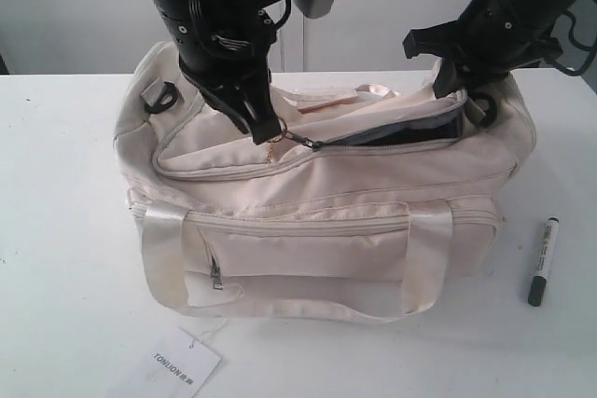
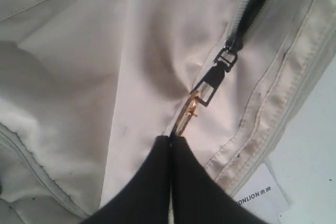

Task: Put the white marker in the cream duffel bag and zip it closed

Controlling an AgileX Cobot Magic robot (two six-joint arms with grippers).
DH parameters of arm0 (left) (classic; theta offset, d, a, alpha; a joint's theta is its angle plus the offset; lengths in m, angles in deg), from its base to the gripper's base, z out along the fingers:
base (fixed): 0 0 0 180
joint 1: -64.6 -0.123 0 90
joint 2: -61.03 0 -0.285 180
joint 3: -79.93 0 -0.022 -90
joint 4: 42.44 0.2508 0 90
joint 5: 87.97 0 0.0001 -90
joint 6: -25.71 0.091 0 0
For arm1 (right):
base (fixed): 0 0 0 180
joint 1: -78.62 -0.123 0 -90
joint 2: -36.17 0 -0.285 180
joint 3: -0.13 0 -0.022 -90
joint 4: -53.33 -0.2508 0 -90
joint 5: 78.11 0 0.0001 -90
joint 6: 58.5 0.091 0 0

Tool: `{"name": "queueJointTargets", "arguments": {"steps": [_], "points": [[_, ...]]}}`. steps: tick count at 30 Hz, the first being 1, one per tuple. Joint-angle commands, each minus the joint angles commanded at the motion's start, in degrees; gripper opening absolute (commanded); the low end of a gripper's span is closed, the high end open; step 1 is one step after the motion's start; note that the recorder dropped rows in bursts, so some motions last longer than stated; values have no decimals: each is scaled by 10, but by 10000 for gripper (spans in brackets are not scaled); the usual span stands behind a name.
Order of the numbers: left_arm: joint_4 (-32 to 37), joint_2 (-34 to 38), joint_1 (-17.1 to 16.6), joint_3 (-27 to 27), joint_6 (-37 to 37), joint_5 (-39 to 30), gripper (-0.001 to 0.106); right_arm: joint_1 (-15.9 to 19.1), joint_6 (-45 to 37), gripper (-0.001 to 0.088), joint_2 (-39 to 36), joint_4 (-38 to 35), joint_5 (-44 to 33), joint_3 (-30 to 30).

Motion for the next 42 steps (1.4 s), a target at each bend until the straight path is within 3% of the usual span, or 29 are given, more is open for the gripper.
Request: {"name": "queueJointTargets", "arguments": {"steps": [13, 28, 30, 33, 37, 40, 42], "points": [[4, 0, -6, -57, -2, 0, 0, 0, 0, 0, 0, 15, 6, 0], [-17, -7, -6, -58, -32, 0, 0, 0, -11, 0, 0, 17, 44, 0], [-74, -7, -15, -58, -32, 0, 0, 0, -11, 0, 0, 3, 42, 0], [-211, -7, -62, -58, -15, 0, 0, 0, -11, 0, 0, -19, 35, 0], [-314, -7, -117, -62, 2, 0, 0, 0, -11, 0, 0, -27, 31, 0], [-406, -7, -149, -103, 46, 0, 0, 0, -11, 0, 0, -27, 27, 0], [-420, -7, -160, -138, 46, 7, 0, 0, -11, 0, 0, -27, 25, 0]]}}
